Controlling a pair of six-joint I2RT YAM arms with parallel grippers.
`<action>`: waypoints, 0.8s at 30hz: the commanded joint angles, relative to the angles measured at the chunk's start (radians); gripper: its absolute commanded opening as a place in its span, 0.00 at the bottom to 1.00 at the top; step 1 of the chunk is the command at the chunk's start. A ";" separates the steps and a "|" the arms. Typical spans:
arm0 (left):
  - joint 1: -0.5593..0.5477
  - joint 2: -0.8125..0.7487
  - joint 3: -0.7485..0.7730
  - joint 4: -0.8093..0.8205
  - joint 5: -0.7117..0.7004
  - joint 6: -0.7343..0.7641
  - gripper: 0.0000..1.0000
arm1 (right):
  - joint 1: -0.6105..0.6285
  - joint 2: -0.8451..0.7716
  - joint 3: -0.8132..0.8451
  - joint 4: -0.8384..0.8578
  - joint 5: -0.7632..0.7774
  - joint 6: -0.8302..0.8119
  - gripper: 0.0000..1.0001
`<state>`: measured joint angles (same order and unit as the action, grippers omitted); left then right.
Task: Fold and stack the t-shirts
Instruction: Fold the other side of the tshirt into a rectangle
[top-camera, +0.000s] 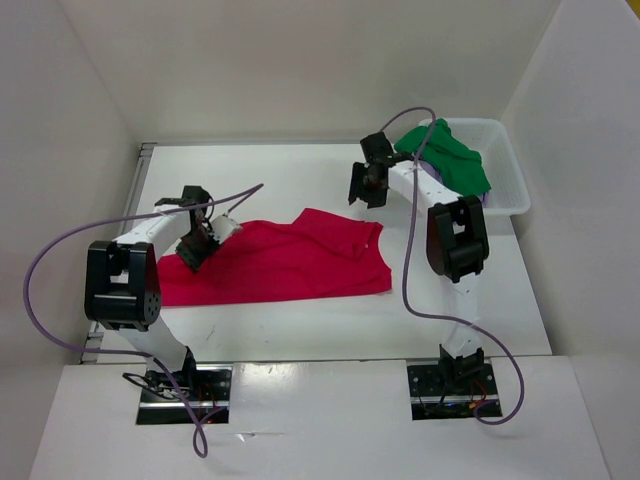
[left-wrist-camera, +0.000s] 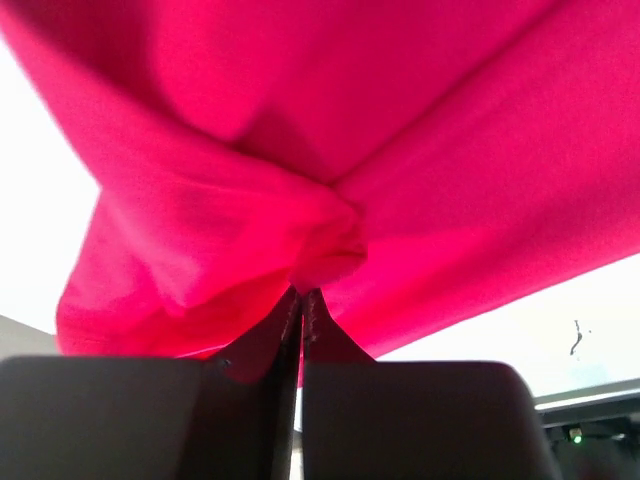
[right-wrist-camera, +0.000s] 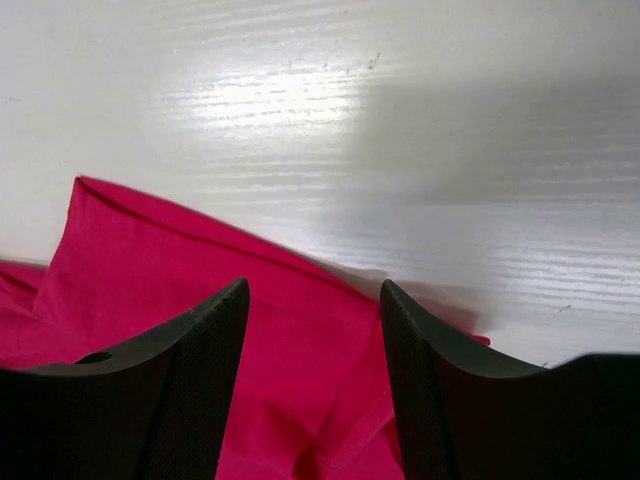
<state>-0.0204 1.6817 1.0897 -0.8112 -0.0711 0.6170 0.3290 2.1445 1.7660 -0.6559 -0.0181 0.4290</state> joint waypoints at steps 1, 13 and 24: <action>0.004 -0.008 0.045 -0.022 0.037 -0.051 0.00 | -0.002 0.029 0.053 -0.057 0.032 -0.010 0.60; 0.004 -0.008 0.064 -0.022 -0.004 -0.091 0.00 | -0.002 0.040 -0.014 -0.065 0.010 0.001 0.57; 0.004 -0.008 0.055 -0.022 -0.013 -0.100 0.00 | -0.002 0.052 -0.068 -0.054 -0.048 -0.009 0.46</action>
<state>-0.0200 1.6817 1.1225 -0.8154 -0.0822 0.5411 0.3290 2.1990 1.7142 -0.7082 -0.0402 0.4252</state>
